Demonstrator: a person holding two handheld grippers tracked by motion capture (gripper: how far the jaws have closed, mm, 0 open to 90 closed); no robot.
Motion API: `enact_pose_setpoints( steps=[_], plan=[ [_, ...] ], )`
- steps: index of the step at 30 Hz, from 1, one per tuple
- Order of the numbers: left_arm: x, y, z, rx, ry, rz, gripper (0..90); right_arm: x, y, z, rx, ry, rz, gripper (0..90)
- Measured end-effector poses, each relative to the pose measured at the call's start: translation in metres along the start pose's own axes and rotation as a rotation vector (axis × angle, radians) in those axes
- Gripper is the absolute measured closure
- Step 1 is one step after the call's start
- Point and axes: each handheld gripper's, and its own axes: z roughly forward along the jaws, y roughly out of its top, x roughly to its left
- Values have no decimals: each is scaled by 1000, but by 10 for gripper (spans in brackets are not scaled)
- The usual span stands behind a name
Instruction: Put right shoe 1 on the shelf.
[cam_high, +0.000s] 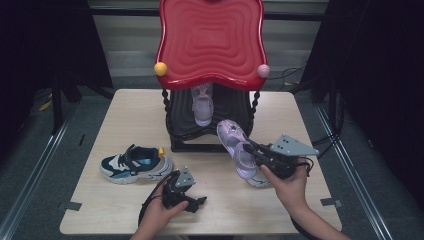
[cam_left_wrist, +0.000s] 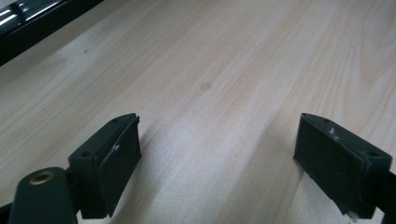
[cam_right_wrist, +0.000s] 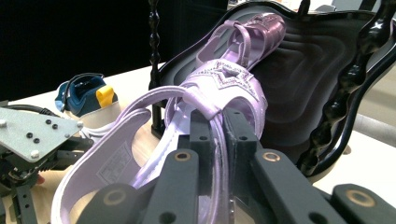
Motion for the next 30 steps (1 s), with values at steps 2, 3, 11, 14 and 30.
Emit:
enact_pose_setpoints(
  steps=[2, 3, 11, 14, 30],
  plan=[
    [0, 0, 0, 0, 0, 0, 140, -1, 1, 0, -1, -6, -4, 835],
    [0, 0, 0, 0, 0, 0, 140, -1, 1, 0, -4, -11, -3, 835],
    [0, 0, 0, 0, 0, 0, 140, -5, 4, 1, -12, -25, 5, 835],
    [0, 0, 0, 0, 0, 0, 139, -7, 5, 2, -11, -30, 6, 835],
    [0, 0, 0, 0, 0, 0, 139, -9, 14, 8, -32, -59, 4, 835]
  ],
)
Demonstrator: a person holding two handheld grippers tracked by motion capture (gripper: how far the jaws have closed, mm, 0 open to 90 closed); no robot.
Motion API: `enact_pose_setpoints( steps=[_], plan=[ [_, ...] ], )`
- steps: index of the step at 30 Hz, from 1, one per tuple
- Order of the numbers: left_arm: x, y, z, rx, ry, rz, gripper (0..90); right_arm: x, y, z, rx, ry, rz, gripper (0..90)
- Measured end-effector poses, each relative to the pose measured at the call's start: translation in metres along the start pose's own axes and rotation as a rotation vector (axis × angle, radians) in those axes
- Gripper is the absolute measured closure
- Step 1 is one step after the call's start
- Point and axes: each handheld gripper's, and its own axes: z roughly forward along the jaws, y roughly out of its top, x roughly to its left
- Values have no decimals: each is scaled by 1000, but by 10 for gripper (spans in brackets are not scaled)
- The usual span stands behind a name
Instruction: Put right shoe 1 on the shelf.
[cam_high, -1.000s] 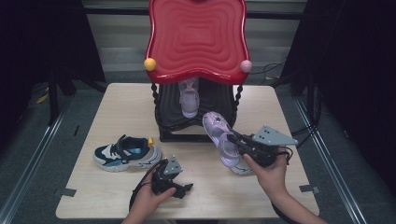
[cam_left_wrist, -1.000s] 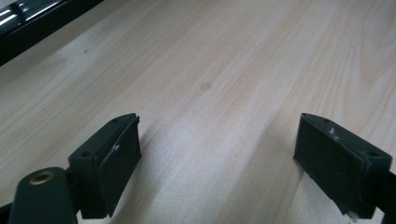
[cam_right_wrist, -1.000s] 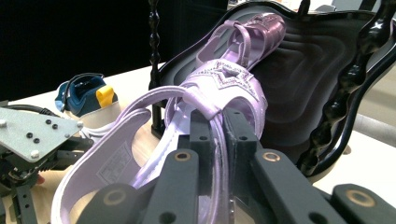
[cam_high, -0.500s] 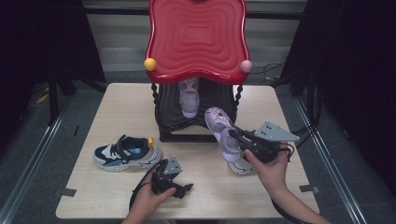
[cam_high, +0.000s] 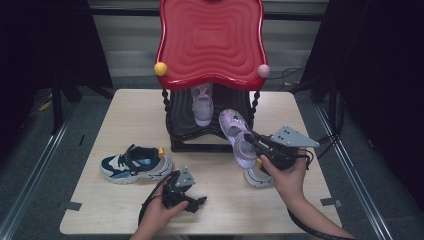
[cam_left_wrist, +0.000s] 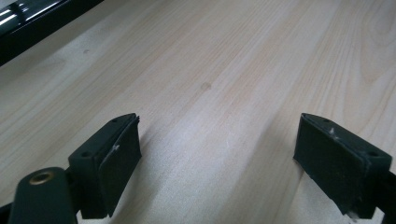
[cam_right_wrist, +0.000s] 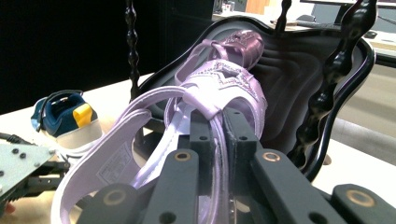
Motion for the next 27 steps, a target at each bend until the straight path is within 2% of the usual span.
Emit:
enact_pose_setpoints(
  steps=[27],
  plan=[
    [0, 0, 0, 0, 1, 1, 139, -4, 8, 12, -22, -35, 12, 836]
  ],
)
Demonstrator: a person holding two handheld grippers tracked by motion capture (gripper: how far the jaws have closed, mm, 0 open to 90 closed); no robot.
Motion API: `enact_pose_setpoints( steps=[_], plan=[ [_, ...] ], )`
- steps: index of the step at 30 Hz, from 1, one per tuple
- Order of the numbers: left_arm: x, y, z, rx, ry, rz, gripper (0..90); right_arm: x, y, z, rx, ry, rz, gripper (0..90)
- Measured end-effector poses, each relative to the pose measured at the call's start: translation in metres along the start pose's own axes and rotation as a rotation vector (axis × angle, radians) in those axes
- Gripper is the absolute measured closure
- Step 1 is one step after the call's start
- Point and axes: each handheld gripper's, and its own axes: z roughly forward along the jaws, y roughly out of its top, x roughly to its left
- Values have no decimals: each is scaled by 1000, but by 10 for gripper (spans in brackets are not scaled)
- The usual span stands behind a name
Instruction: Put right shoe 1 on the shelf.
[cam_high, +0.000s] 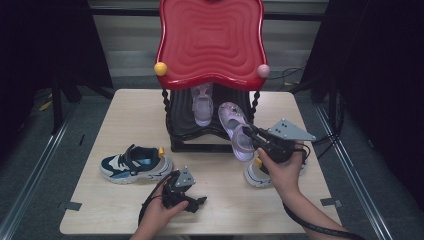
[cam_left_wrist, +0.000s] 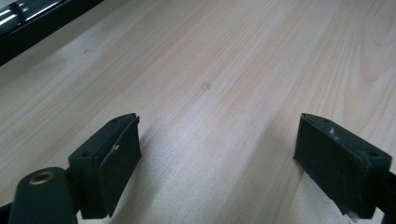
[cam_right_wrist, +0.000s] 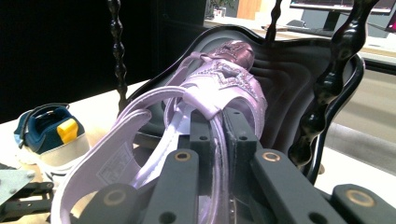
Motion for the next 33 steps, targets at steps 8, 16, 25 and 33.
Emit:
enact_pose_setpoints(
  steps=[8, 16, 25, 33],
  plan=[
    [0, 0, 0, 0, -1, 0, 139, -2, 0, 8, -15, -27, 19, 837],
    [0, 0, 0, -1, -1, -3, 139, -4, 0, 17, -29, -57, 22, 837],
    [0, 0, 0, 2, 2, 1, 139, -2, 7, 30, -47, -89, 10, 837],
    [0, 0, 0, 1, 2, -1, 139, -2, 8, 44, -54, -119, -9, 838]
  ],
)
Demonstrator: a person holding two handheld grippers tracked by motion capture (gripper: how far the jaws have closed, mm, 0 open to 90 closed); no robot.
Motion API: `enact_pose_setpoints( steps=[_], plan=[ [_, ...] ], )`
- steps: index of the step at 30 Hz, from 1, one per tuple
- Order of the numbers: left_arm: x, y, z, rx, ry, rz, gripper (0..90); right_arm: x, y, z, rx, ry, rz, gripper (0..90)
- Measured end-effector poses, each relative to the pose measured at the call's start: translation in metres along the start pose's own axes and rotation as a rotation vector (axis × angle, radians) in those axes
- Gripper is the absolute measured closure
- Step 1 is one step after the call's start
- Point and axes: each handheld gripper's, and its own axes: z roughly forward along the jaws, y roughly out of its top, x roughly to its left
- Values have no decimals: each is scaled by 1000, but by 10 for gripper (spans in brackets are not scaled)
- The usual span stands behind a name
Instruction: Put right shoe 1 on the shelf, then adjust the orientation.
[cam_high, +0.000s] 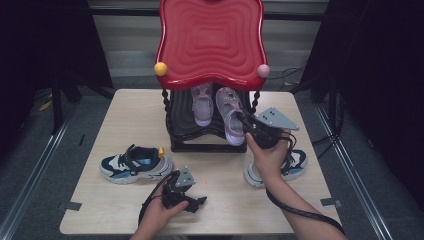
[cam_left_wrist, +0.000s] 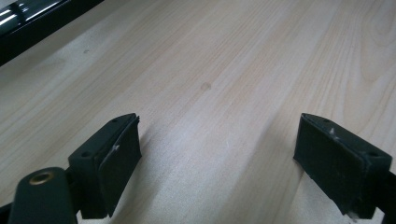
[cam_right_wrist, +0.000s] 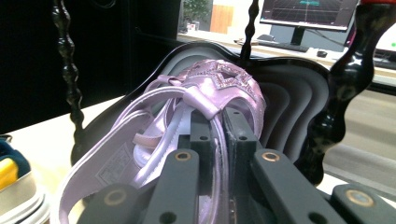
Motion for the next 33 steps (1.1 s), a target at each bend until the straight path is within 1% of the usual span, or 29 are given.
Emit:
enact_pose_setpoints(
  steps=[4, 12, 15, 24, 28, 33],
  plan=[
    [0, 0, 0, 0, 0, -1, 139, 2, -1, 5, -4, -18, -10, 838],
    [0, 0, 0, 0, 0, 1, 139, 2, -2, 12, -5, -32, -1, 838],
    [0, 0, 0, 0, 0, 2, 139, 1, -3, 15, 4, -37, 5, 837],
    [0, 0, 0, 0, 0, 1, 139, -2, -8, 23, 2, -66, 9, 837],
    [0, 0, 0, 0, 0, 2, 139, -3, -9, 28, -4, -78, 23, 838],
    [0, 0, 0, 1, -1, 2, 139, -3, -11, 33, -6, -95, 20, 837]
  ],
)
